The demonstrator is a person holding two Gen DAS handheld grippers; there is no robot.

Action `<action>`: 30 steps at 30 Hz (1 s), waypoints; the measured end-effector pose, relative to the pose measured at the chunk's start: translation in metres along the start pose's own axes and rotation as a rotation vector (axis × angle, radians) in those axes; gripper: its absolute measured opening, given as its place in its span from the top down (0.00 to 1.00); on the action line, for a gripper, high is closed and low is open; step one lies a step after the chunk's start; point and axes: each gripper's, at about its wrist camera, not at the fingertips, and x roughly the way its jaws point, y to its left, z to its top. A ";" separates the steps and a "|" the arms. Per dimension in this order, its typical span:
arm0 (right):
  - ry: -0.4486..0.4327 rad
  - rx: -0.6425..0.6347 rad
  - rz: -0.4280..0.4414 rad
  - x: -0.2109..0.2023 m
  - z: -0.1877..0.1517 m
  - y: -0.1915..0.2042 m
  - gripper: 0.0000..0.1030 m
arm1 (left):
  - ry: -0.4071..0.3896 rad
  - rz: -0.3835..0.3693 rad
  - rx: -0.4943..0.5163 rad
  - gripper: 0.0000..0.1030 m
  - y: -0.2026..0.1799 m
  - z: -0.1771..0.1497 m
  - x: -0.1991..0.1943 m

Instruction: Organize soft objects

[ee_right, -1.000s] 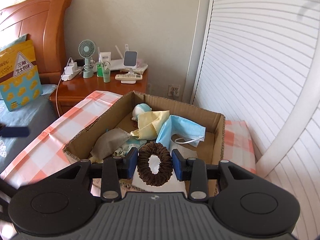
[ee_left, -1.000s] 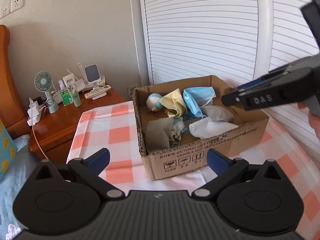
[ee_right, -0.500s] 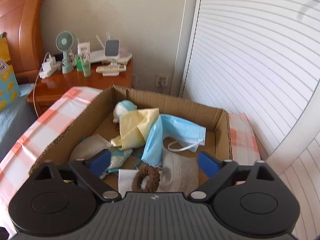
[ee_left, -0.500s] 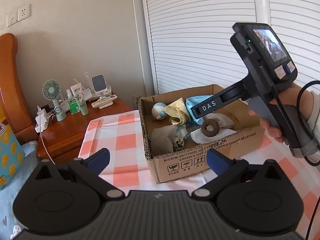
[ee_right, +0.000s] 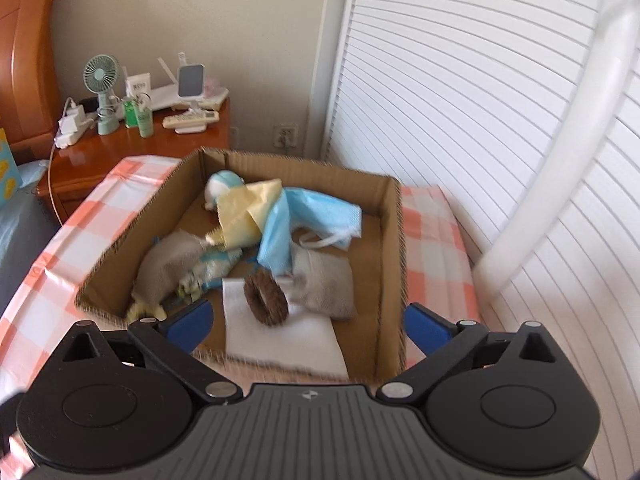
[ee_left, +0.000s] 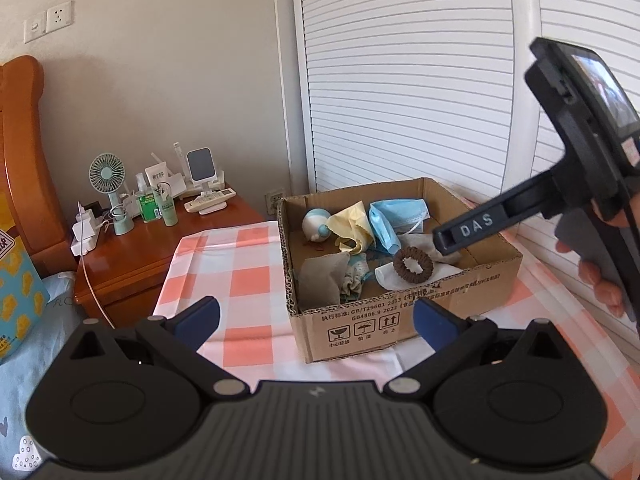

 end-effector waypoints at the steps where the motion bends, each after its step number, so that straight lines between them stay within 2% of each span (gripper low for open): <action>1: 0.009 0.009 -0.013 -0.006 -0.008 -0.001 0.00 | 0.003 0.002 0.000 0.01 0.000 0.000 -0.002; 7: 0.042 0.106 -0.108 -0.043 -0.056 -0.011 0.00 | 0.053 -0.004 -0.025 0.01 -0.002 0.000 -0.009; 13: 0.009 0.176 -0.119 -0.083 -0.084 -0.011 0.00 | 0.130 -0.026 -0.060 0.01 -0.007 -0.001 -0.015; 16: -0.007 0.189 -0.130 -0.095 -0.089 -0.010 0.00 | 0.127 -0.046 -0.064 0.01 -0.009 -0.002 -0.021; 30: -0.039 0.203 -0.117 -0.113 -0.094 -0.009 0.00 | 0.144 -0.024 -0.071 0.01 -0.014 0.000 -0.029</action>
